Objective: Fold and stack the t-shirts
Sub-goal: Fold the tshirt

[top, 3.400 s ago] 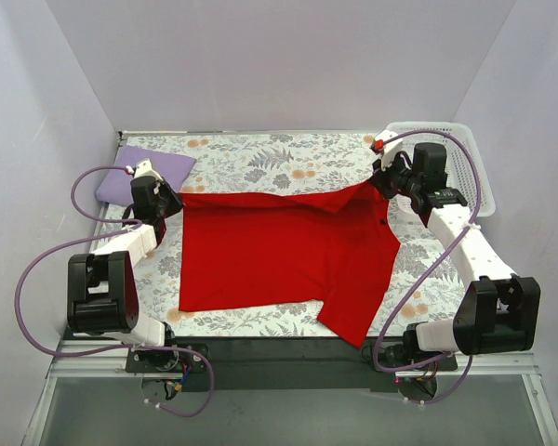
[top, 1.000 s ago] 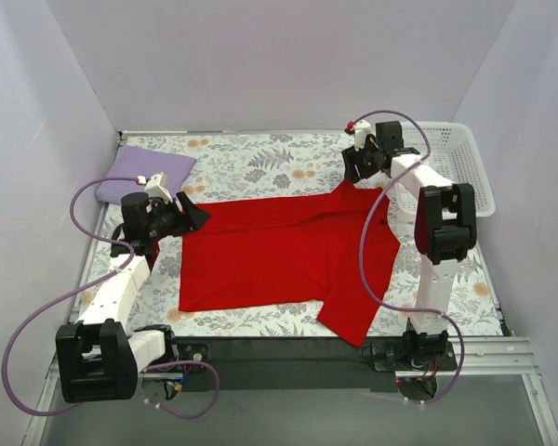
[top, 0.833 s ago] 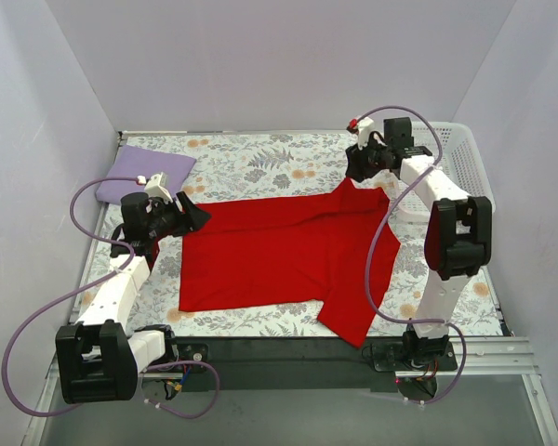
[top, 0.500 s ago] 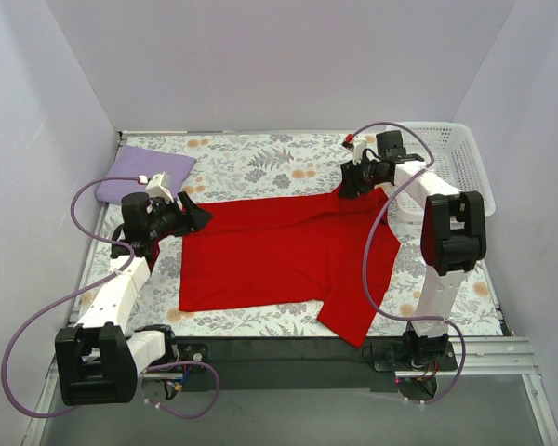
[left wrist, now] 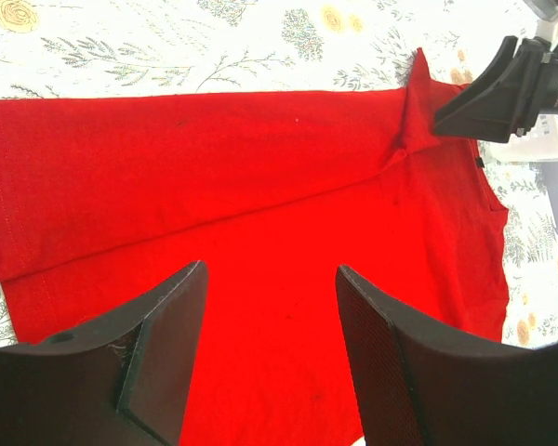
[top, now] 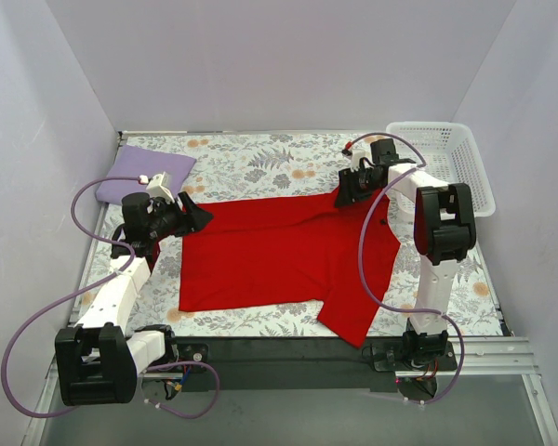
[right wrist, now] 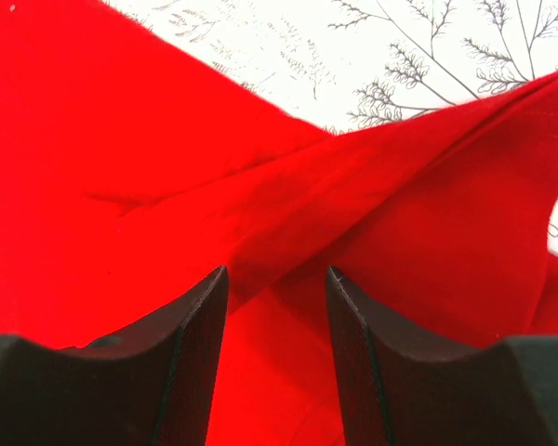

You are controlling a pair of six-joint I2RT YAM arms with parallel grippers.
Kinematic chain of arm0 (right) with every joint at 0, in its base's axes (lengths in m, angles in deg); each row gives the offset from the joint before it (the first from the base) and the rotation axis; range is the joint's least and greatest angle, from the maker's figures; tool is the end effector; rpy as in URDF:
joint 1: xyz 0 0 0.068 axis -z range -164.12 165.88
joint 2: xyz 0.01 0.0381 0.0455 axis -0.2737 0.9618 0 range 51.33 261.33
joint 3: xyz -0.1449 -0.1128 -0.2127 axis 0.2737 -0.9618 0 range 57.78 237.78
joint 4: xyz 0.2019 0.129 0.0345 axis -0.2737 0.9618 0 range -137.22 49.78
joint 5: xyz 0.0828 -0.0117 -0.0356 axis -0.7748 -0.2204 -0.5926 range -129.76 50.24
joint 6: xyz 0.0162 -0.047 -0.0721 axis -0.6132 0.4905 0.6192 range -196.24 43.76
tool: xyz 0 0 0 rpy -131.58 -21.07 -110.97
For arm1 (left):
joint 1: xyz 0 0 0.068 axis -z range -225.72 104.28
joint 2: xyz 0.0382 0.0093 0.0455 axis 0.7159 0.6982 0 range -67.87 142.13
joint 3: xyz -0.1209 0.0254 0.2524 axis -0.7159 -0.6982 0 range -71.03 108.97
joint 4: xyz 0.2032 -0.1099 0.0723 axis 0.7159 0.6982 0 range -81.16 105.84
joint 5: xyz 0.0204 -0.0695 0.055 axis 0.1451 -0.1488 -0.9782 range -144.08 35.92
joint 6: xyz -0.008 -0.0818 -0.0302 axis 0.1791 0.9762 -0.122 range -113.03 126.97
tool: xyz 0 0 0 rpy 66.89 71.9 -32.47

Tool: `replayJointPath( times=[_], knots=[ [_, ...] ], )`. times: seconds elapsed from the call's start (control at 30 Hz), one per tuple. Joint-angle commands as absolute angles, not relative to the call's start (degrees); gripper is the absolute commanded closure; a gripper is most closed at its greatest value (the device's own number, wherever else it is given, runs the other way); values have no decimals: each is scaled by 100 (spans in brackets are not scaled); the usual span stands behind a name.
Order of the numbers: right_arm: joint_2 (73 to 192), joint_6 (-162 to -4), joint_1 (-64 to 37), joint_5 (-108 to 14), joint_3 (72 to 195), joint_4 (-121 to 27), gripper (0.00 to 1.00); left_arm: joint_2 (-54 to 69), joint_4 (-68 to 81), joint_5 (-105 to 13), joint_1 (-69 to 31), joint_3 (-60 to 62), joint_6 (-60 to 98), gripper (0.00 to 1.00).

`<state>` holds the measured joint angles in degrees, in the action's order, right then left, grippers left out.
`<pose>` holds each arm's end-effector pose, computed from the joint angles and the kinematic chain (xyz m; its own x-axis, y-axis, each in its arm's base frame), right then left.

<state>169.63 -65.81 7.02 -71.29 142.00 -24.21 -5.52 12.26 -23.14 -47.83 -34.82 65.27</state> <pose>0.4331 0.1086 0.1598 -0.7410 -0.2717 -0.6141 -0.5556 0.7617 0.3334 0.2449 -0.0310 0.2406 -0.6124 -0.7528 -0.2412 -0.2013 0.4436 -0.8733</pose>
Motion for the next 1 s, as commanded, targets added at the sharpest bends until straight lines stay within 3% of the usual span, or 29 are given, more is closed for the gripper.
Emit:
replayJointPath(
  times=[0.0,0.4,0.97],
  knots=[
    [17068,-6807,674,-7315,14487,-2480,47,-705,1183,-2235,-4757,-3499,6498,44],
    [17051,-7044,666,-7649,14540,-2577,57,-687,1183,-2252,-4757,-3508,6480,44],
    [17622,-7475,551,-8151,15384,-2603,57,-617,1192,-2323,-4730,-3499,6454,44]
  ],
)
